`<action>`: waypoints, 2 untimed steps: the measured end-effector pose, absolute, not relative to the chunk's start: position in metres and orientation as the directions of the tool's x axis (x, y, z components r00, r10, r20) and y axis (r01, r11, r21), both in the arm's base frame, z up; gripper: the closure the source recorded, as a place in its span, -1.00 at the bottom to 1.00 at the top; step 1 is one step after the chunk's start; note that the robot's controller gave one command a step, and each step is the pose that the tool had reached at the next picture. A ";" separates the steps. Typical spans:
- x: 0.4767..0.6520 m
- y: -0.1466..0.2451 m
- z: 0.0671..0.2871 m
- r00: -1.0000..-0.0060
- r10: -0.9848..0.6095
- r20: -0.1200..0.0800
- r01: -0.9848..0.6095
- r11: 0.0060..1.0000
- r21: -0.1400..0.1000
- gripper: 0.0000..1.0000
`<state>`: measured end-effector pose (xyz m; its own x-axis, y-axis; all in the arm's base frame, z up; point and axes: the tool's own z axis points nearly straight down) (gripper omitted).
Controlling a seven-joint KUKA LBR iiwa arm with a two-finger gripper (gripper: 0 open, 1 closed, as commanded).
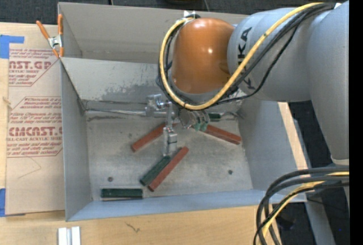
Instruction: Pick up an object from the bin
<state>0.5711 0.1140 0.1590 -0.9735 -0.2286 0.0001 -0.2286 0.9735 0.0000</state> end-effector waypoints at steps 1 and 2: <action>0.591 0.128 0.129 -0.996 -0.086 -0.004 -0.086 0.996 0.002 -1.00; 0.593 0.085 0.070 -0.960 -0.281 -0.002 -0.281 0.960 0.001 -1.00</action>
Offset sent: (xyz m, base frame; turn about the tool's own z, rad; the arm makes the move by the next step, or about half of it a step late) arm 0.0217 -0.0301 -0.0890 -0.0531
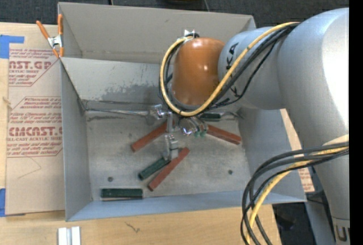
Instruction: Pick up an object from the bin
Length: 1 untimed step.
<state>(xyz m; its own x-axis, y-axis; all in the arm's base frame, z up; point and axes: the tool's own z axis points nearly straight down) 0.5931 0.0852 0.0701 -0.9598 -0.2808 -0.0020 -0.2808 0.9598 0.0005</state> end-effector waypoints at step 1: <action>0.595 0.108 0.071 -0.996 -0.086 -0.002 -0.086 0.996 0.002 1.00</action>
Offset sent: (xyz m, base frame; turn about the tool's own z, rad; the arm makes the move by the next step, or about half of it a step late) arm 0.0000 0.0000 0.0000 0.0000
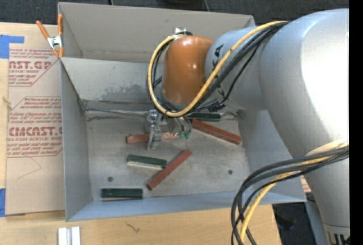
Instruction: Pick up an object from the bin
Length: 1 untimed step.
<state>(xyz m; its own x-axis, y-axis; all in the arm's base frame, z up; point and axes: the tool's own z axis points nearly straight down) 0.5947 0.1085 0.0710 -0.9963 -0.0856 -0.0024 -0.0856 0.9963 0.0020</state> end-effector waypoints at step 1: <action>0.595 0.108 0.071 -0.996 -0.085 -0.002 -0.085 0.996 0.002 1.00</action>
Offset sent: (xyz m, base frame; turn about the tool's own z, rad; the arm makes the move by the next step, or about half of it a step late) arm -0.0001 -0.0001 0.0585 0.0000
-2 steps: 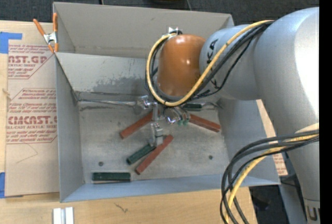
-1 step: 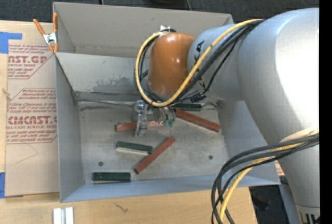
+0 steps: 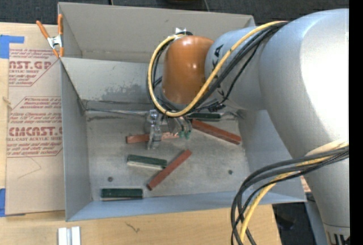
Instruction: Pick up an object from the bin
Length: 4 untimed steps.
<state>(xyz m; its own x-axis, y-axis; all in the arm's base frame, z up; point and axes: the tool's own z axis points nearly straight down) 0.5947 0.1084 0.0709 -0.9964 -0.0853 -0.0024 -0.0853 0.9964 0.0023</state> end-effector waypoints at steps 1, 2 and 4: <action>0.597 0.109 0.132 -0.996 -0.086 -0.008 -0.086 0.996 0.002 1.00; 0.594 0.109 0.088 -0.996 -0.085 0.003 -0.085 0.996 0.001 1.00; 0.592 0.109 0.113 -0.996 -0.085 0.010 -0.085 0.996 0.000 1.00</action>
Offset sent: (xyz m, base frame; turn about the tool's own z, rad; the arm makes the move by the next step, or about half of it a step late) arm 0.0000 0.0002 0.0195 0.0000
